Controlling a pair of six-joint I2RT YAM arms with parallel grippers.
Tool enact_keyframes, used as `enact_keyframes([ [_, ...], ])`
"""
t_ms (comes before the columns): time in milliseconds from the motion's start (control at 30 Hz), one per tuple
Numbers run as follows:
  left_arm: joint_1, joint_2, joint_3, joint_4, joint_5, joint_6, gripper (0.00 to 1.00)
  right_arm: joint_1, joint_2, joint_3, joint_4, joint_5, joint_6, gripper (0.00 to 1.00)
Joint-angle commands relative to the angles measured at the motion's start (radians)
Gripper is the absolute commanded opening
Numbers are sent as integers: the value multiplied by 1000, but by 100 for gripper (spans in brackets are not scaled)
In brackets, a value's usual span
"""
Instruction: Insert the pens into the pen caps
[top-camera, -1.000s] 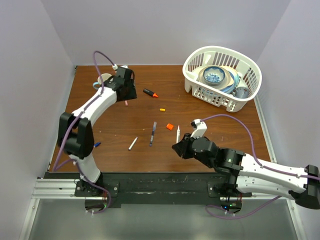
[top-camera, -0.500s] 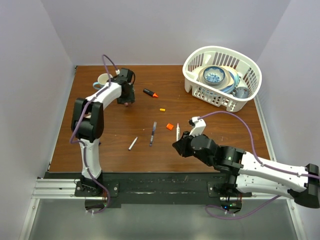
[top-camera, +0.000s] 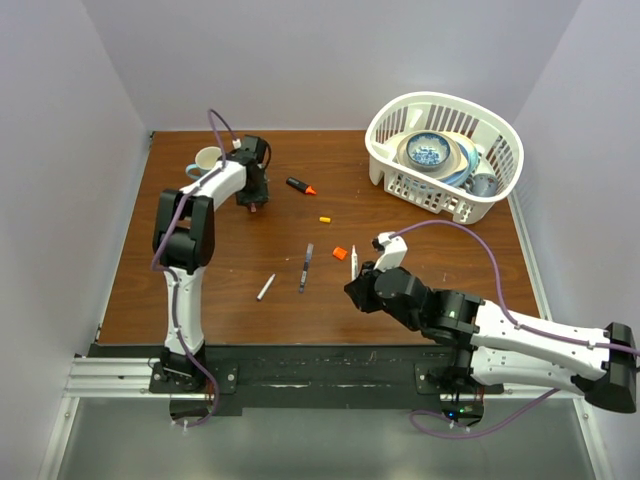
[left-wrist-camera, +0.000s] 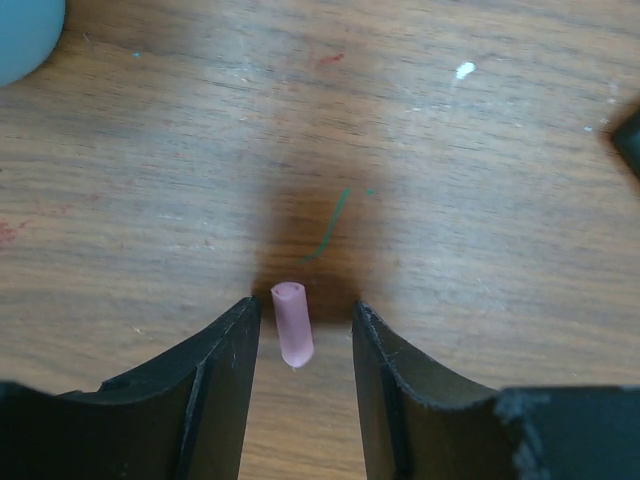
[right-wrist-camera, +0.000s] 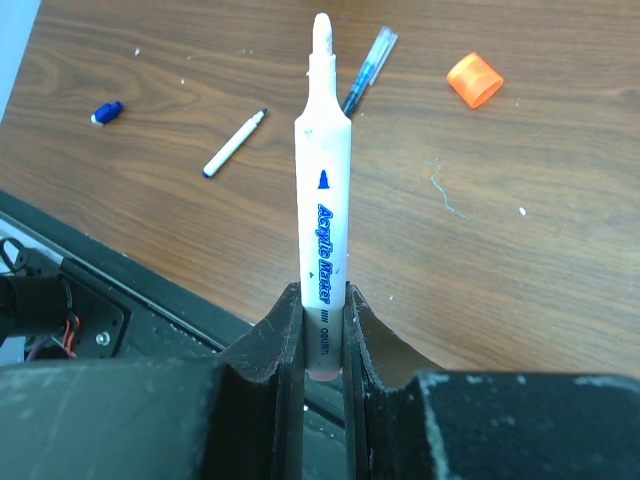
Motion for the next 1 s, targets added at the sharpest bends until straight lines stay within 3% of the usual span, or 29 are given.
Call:
enact_keyframes([
  [0, 17, 37, 27, -20, -12, 17, 46, 2, -21, 55, -6, 60, -21, 0],
  [167, 17, 46, 9, -31, -9, 14, 36, 2, -49, 32, -26, 71, -8, 0],
  [300, 14, -23, -94, 26, 24, 0, 26, 2, -37, 51, -61, 74, -15, 0],
  [433, 14, -103, -242, 41, 62, 0, 10, 2, -3, 78, -89, 80, -15, 0],
  [467, 14, -163, -284, 53, 68, -4, 0, 2, 0, 73, -93, 86, -4, 0],
  [533, 14, -239, -420, 144, 106, -26, 0, 2, -6, 38, -80, 86, 16, 0],
  [767, 4, -548, -640, 267, 266, -49, 0, 4, 14, 30, 8, -24, -8, 0],
  [967, 0, -887, -827, 412, 488, -112, 0, 2, 65, -14, 232, -213, -19, 0],
])
